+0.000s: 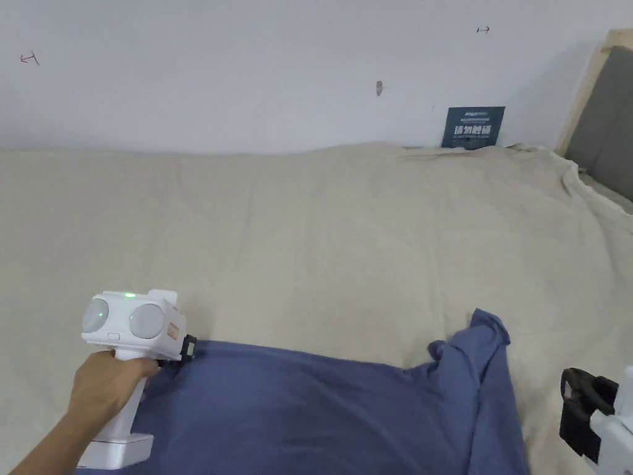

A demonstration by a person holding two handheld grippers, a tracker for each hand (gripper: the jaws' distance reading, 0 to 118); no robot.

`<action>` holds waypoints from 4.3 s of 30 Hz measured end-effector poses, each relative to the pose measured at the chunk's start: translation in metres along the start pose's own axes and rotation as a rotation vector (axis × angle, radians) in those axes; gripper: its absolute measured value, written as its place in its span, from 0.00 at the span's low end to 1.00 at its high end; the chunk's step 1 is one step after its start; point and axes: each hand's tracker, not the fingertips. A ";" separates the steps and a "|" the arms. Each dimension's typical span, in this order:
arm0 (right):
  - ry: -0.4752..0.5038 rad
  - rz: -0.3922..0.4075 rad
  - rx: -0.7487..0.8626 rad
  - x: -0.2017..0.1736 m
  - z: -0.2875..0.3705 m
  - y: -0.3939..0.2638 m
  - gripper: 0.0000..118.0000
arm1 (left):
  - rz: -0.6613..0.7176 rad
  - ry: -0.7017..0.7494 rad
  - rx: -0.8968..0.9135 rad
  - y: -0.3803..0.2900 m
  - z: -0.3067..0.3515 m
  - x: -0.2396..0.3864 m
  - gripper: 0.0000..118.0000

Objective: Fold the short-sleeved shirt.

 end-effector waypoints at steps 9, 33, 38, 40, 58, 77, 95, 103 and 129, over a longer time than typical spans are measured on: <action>0.030 -0.003 -0.213 0.012 -0.101 0.035 0.69 | 0.008 -0.082 0.203 -0.026 0.098 -0.001 0.02; -0.039 0.018 -0.467 -0.017 -0.211 0.001 0.02 | 0.033 -0.095 0.234 -0.041 0.119 -0.017 0.02; 0.042 -0.004 -0.356 -0.010 -0.163 0.022 0.02 | 0.056 -0.085 0.254 -0.049 0.131 -0.023 0.02; 0.079 -0.023 -0.303 -0.007 -0.139 0.032 0.02 | 0.078 -0.084 0.267 -0.052 0.138 -0.027 0.02; 0.265 -0.117 0.159 0.019 0.026 0.181 0.02 | 0.145 -0.001 0.520 -0.031 0.298 -0.067 0.02; 0.279 -0.106 0.533 0.013 0.078 0.380 0.02 | 0.098 0.119 0.848 0.086 0.468 -0.084 0.02; 0.231 -0.098 0.269 0.016 -0.065 0.262 0.02 | 0.090 0.088 0.597 0.053 0.292 -0.079 0.02; 0.256 -0.105 0.139 0.002 -0.061 0.159 0.02 | 0.095 0.062 0.464 -0.014 0.225 -0.075 0.02; 0.294 -0.149 -0.095 0.023 0.148 -0.117 0.02 | 0.196 -0.023 0.232 -0.327 0.201 -0.061 0.02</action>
